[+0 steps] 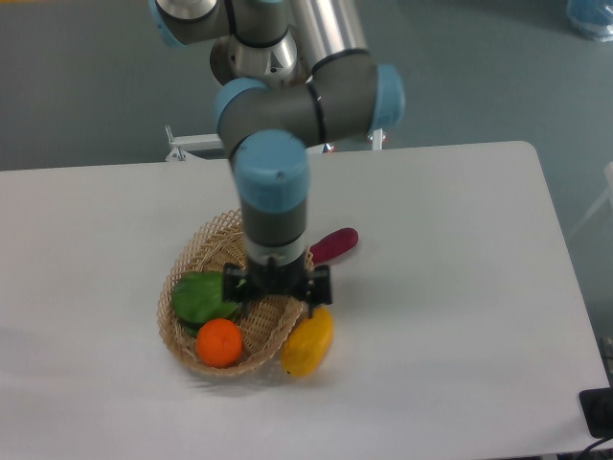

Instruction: Pick up the orange from the basket

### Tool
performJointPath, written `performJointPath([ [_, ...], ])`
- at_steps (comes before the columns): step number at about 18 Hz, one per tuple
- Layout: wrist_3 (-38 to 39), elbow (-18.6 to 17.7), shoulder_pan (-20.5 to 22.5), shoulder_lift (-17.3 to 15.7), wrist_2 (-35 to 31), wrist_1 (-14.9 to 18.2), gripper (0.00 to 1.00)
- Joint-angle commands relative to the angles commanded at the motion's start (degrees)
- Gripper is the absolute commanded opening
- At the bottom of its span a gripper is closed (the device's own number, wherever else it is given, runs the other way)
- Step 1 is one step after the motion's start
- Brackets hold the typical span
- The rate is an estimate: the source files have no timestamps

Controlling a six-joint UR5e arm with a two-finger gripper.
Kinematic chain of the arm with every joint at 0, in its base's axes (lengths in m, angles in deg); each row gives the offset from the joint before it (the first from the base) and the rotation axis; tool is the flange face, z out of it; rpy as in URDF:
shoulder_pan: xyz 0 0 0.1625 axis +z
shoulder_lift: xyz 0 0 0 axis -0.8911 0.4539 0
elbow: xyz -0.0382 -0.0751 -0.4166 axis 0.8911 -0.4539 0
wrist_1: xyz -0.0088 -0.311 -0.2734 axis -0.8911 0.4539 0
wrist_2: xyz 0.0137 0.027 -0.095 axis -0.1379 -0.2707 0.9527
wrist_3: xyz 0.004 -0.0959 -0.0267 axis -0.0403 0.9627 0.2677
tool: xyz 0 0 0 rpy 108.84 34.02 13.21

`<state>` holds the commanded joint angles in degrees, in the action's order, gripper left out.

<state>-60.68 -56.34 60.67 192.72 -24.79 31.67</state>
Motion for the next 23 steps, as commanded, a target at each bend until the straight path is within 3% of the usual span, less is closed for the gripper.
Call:
performJointPath([
  [5,-0.79,-0.53,-2.56,3.44,-0.44,-2.73,1.0],
  [23,-2.99,-1.5,-3.09,5.46,-2.81,-2.73,1.0],
])
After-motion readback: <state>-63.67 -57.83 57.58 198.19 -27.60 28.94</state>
